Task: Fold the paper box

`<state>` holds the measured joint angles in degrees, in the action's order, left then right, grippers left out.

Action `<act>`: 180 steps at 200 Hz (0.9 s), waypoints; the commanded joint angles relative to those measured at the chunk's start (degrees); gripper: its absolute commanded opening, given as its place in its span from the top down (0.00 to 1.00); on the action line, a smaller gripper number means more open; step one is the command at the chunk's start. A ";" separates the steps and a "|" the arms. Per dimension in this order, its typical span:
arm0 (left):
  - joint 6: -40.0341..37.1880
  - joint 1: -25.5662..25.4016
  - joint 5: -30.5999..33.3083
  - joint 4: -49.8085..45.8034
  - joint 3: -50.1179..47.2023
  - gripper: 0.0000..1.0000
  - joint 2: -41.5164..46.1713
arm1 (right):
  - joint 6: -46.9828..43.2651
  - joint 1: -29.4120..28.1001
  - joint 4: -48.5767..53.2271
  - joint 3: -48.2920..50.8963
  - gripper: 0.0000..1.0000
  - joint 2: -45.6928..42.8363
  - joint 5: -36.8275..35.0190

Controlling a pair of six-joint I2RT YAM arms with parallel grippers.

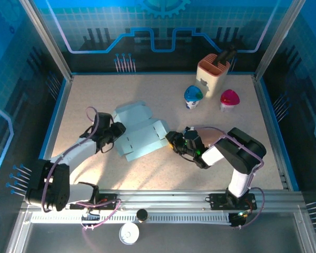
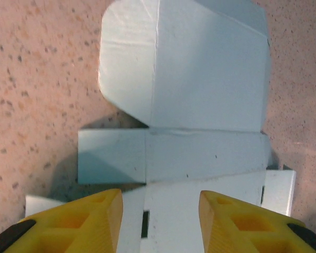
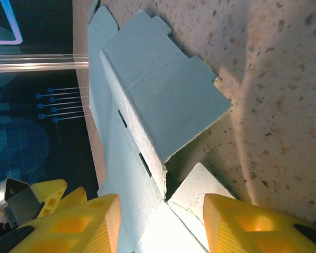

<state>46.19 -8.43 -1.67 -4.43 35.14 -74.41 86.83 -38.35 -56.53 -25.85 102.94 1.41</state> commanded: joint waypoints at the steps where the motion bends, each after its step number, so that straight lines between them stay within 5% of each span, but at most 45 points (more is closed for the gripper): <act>1: -4.89 2.22 -3.60 -1.51 2.09 0.57 -2.16 | -0.40 -0.66 2.36 -2.30 0.55 1.75 -1.94; 120: -9.10 2.89 -4.03 -0.11 5.08 0.61 -11.48 | -0.39 0.74 -0.40 -6.83 0.68 6.92 -2.82; 180: -9.18 2.80 -4.92 1.81 3.54 0.64 -12.71 | -1.19 1.19 2.37 -9.25 0.67 6.34 -3.40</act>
<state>38.39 -6.04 -4.84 -3.84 39.18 -87.13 86.98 -37.78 -55.90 -33.61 108.84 -0.01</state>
